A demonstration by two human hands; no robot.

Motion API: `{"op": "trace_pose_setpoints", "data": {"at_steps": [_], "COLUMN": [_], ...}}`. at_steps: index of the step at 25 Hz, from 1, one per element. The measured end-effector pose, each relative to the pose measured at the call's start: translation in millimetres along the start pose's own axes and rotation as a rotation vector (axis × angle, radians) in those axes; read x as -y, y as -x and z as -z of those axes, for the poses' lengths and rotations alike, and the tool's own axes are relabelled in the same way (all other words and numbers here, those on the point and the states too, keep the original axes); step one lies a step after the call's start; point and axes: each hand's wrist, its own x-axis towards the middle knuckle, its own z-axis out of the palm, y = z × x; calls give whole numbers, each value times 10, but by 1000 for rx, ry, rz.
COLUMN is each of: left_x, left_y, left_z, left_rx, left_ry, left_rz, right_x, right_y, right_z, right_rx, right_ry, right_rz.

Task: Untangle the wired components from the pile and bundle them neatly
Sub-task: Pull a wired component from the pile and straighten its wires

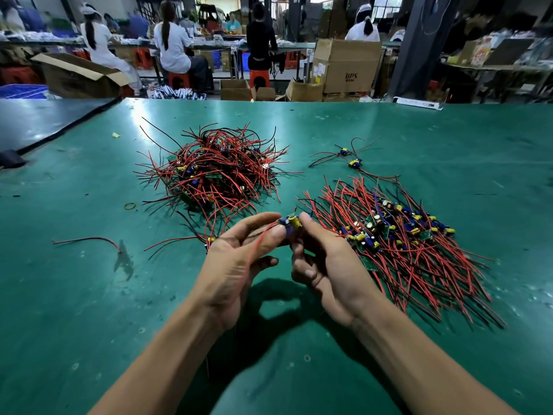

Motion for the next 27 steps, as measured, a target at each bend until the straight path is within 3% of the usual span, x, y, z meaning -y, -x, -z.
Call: {"op": "trace_pose_setpoints", "data": {"at_steps": [3, 5, 8, 12, 15, 21, 27], "left_x": [-1, -20, -19, 5, 19, -41, 6], "left_y": [-47, -67, -46, -13, -9, 42, 44], "left_z": [46, 53, 28, 17, 25, 16, 43], "left_rx": [94, 71, 111, 103, 81, 201, 215], "left_ry": [109, 154, -17, -66, -90, -167, -294], "left_rz": [63, 147, 220, 194, 179, 179, 122], "right_x": [64, 90, 62, 9, 0, 74, 103], "right_y": [-11, -4, -3, -9, -19, -44, -135], "right_z": [70, 114, 139, 153, 161, 211, 241], "right_rx": [80, 159, 211, 123, 160, 227, 20], "right_ry": [-64, -14, 139, 284, 256, 163, 58], "right_rz": [-45, -53, 4, 115, 54, -15, -3]}}
